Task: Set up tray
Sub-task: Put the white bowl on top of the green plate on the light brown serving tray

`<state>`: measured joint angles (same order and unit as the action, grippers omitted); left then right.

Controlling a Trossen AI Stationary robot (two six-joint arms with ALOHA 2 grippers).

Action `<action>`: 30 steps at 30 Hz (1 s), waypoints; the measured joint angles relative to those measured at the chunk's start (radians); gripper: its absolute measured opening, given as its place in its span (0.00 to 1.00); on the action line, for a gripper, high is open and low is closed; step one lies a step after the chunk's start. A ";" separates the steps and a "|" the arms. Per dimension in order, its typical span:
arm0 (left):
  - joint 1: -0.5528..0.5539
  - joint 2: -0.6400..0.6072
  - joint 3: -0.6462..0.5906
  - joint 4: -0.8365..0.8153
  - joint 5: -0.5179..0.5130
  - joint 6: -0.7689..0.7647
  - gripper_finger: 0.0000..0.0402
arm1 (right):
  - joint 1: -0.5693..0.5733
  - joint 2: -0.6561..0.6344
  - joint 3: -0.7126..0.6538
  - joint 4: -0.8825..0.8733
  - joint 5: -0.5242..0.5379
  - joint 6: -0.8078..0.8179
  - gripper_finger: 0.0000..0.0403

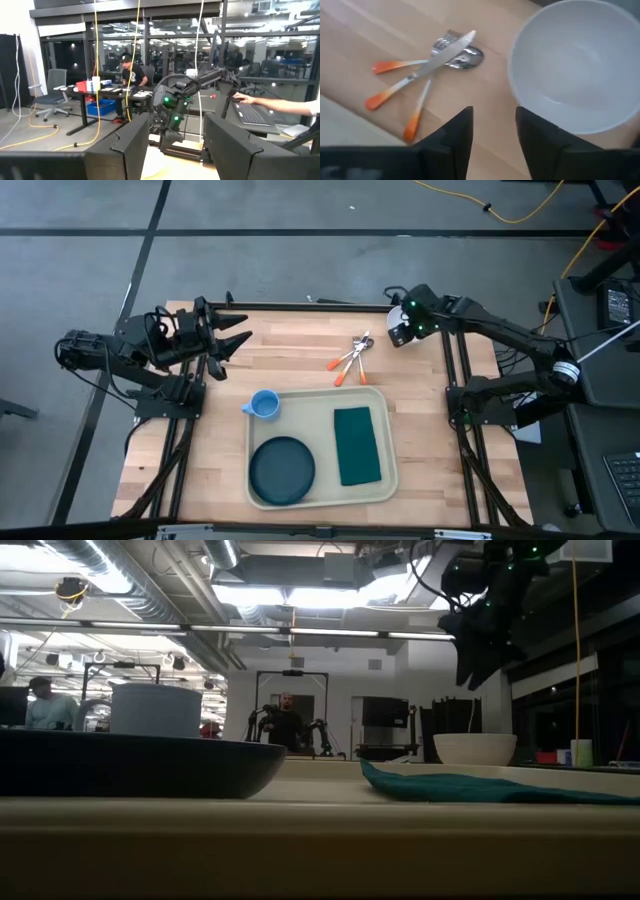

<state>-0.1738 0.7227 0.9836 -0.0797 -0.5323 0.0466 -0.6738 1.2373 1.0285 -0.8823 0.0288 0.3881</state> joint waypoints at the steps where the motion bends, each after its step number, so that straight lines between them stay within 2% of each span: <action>1: 0.000 0.000 0.000 -0.001 0.000 0.000 0.46 | -0.010 0.000 0.004 -0.001 -0.001 -0.002 0.41; 7: 0.000 0.000 0.000 -0.001 0.000 0.000 0.46 | -0.071 0.010 0.011 -0.024 -0.041 -0.038 0.54; 13: 0.000 0.000 0.000 -0.003 0.000 0.000 0.46 | -0.085 0.071 0.011 -0.033 -0.023 -0.187 0.65; 23: 0.000 0.000 0.000 -0.007 -0.036 -0.011 0.46 | -0.085 0.210 0.015 -0.029 -0.007 -0.268 0.66; 30: 0.000 0.001 0.000 -0.007 -0.062 -0.011 0.46 | -0.085 0.286 0.048 -0.026 0.056 -0.347 0.66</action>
<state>-0.1738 0.7236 0.9836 -0.0867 -0.5943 0.0355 -0.7593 1.5234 1.0767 -0.9081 0.0845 0.0407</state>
